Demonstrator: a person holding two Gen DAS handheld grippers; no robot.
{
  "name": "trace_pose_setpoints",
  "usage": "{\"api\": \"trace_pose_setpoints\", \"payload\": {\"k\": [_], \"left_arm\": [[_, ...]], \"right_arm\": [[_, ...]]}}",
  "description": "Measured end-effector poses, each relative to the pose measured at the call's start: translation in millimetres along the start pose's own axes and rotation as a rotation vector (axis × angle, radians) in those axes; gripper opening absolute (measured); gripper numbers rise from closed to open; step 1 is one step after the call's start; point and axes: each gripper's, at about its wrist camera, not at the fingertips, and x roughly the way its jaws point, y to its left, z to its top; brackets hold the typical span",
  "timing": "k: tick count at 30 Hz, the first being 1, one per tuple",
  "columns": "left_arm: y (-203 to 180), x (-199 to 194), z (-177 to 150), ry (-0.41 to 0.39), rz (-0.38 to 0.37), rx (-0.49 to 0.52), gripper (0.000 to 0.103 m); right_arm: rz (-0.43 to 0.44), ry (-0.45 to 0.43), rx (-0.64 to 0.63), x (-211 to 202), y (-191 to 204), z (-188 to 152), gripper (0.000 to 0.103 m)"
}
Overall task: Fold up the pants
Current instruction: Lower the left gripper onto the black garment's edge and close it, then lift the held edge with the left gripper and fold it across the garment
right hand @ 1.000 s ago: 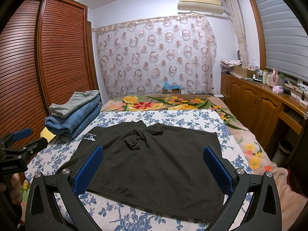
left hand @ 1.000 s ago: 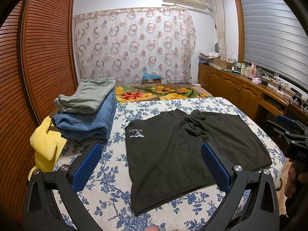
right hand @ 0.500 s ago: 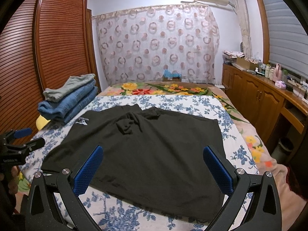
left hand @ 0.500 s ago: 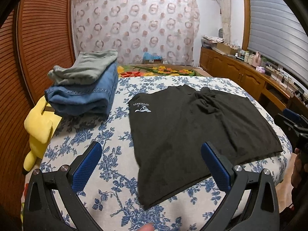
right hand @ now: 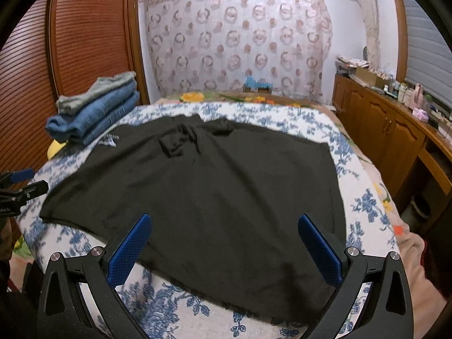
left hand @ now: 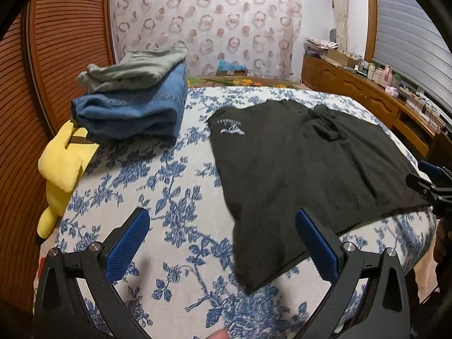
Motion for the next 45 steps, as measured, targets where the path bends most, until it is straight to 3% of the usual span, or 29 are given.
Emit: {"api": "trace_pose_setpoints", "payload": {"k": [5, 9, 15, 17, 20, 30, 38, 45], "left_arm": [[4.9, 0.0, -8.1, 0.021, -0.034, -0.008, 0.101], [4.7, -2.7, -12.0, 0.033, -0.076, -0.009, 0.092], [1.5, -2.0, -21.9, 0.069, -0.143, -0.012, 0.069], [1.3, -0.8, -24.1, 0.081, -0.156, -0.019, 0.050], [2.4, -0.2, -26.5, 0.090, -0.172, -0.034, 0.042], [-2.3, 3.8, -23.7, 0.084, -0.165, -0.022, 0.037], [-3.5, 7.4, -22.1, 0.087, -0.199, -0.021, 0.013], [-3.1, -2.2, -18.9, 0.060, -0.225, -0.040, 0.006]], "right_arm": [[0.005, 0.046, -0.004, 1.7, -1.4, 0.4, 0.103], [0.014, 0.083, -0.014, 0.7, -2.0, 2.5, 0.103], [0.010, 0.109, -0.028, -7.8, 2.4, 1.8, 0.103], [0.007, 0.105, -0.029, -10.7, 1.8, 3.0, 0.103], [-0.002, 0.096, -0.035, -12.6, 6.1, 1.2, 0.103], [-0.017, 0.090, -0.027, -23.5, 19.1, -16.8, 0.103], [-0.006, 0.090, -0.045, -5.4, 11.5, -0.4, 0.103], [0.003, 0.093, -0.052, 0.9, 5.2, 5.6, 0.103]]}}
